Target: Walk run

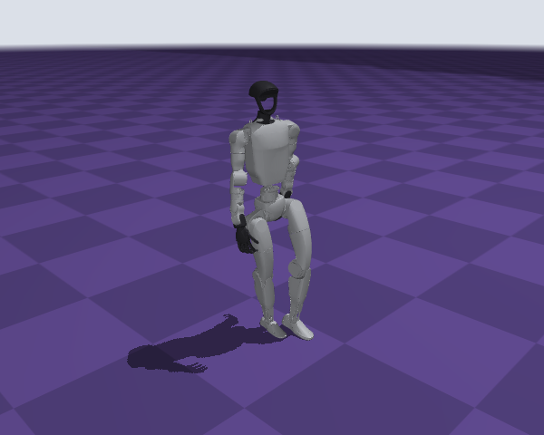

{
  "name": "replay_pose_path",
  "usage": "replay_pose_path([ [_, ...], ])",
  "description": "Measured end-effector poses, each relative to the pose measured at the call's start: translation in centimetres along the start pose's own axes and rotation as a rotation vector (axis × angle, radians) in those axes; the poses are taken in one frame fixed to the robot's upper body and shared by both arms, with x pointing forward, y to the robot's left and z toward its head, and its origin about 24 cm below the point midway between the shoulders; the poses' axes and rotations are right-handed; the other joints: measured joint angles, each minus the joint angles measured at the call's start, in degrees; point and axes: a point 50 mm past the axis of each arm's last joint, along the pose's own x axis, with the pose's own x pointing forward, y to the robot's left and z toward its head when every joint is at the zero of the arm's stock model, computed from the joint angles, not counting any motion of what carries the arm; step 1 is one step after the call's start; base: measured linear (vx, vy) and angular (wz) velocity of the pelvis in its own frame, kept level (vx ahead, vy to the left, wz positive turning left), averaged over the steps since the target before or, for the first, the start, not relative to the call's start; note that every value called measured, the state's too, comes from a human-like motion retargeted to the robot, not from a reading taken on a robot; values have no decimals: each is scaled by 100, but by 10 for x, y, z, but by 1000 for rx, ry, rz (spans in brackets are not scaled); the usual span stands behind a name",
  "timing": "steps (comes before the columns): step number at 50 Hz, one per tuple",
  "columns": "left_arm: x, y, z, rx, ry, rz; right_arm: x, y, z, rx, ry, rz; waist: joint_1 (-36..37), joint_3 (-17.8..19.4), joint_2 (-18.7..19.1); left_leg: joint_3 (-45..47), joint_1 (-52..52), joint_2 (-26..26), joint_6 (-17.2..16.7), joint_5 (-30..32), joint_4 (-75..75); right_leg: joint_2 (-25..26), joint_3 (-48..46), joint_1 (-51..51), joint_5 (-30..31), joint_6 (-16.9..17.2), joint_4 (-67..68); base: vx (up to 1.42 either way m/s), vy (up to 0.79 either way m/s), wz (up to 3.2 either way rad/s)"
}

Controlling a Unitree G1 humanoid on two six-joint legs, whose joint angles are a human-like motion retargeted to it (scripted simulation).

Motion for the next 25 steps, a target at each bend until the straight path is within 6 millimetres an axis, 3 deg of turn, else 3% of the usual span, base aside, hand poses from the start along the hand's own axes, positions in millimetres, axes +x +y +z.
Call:
replay_pose_path([
  [5,4,-13,-6,9,29,3,0,-11,9,4,-36,-13,310,215,264,-608,-313,-331,-498,-349,-1903,487,518,584,-258,19,-36,62,-18,-87],
  [7,4,-11,-3,53,22,11,-1,-8,2,34,-25,-19,353,266,326,-547,-356,-467,-979,-565,-2382,639,578,812,-385,-36,-48,81,-25,-15],
  [10,2,-4,4,109,9,29,-4,3,-16,78,33,1,354,323,300,81,-254,-500,-813,-649,-2444,771,524,1059,-390,-22,24,77,-24,-9],
  [12,1,1,9,118,-9,48,-8,15,-33,92,111,48,568,242,148,247,-232,-467,-124,-634,-2160,701,717,1122,-187,145,146,74,-24,-91],
  [14,0,5,11,104,-24,71,-14,30,-54,96,206,106,744,117,-9,469,-118,-430,206,-448,-2055,570,734,1189,184,396,315,103,-23,-95],
  [17,-1,10,9,51,-33,83,-27,55,-89,89,344,178,717,-175,-185,409,53,-507,571,-182,-1964,275,382,1157,1344,892,744,103,-19,-44],
  [20,-5,17,16,-22,-39,73,-41,78,-116,95,448,252,499,-384,-135,273,151,-351,646,-553,-1693,393,549,798,2839,1629,1695,104,-16,-7],
  [23,-11,24,46,-93,-111,101,-50,88,-129,120,480,320,492,-358,35,264,592,-237,688,-948,-1666,412,264,190,3583,2231,3140,74,-10,-24],
  [25,-17,29,77,-130,-207,126,-51,91,-130,131,492,353,578,-376,246,318,784,-33,634,-1127,-1698,462,164,-239,3218,2079,3618,77,-4,-55],
])
